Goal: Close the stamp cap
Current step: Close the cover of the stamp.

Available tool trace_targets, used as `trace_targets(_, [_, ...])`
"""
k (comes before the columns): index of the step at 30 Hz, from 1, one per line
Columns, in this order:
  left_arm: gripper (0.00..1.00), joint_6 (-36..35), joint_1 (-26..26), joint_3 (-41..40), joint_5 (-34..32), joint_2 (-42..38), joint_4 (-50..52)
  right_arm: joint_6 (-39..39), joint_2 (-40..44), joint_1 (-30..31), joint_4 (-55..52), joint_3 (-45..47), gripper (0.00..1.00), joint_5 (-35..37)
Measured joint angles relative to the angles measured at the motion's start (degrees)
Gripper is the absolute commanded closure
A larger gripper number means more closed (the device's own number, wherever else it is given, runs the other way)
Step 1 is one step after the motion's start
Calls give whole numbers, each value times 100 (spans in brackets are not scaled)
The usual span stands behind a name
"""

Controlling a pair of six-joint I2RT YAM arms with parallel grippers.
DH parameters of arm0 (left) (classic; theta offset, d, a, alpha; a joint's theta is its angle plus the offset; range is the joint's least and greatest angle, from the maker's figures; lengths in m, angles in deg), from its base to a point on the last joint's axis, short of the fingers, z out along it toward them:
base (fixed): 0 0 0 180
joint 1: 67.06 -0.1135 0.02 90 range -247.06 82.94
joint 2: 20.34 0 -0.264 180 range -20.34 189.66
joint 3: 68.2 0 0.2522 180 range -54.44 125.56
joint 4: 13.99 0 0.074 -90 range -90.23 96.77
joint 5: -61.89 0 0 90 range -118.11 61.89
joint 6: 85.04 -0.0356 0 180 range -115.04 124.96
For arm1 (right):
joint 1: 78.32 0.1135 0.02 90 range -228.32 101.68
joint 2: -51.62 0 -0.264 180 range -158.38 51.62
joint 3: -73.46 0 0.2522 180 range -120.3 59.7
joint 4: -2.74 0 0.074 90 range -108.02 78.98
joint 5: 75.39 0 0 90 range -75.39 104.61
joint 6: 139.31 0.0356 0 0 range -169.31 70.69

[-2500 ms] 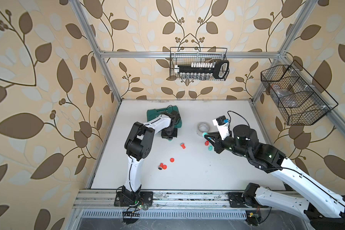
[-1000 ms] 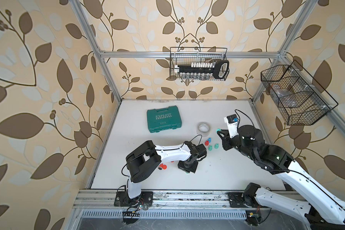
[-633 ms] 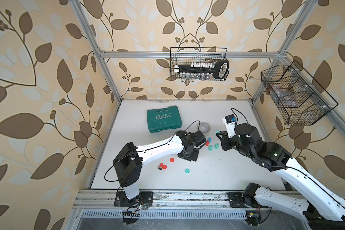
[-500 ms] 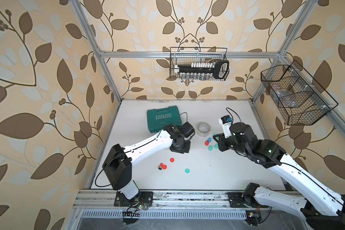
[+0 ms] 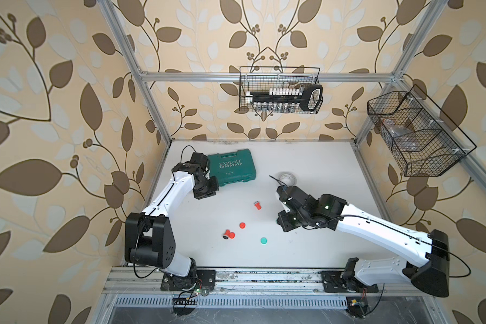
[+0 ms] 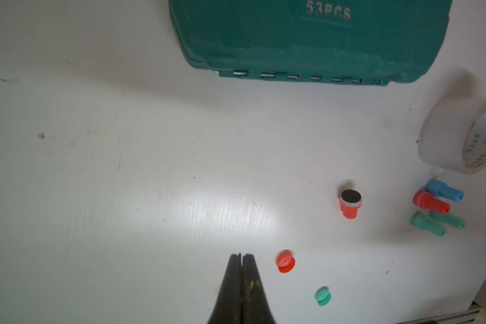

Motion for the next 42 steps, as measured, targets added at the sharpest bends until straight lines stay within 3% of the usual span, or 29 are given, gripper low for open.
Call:
trace_targets(17, [96,-28,-337,-468,579,42,-651,-4,-2232,734,704,-66,100,-101])
trace_targets(42, [93,-7,-374,-468,769,39,-765,-101,-2579,761,920,-83,100,116])
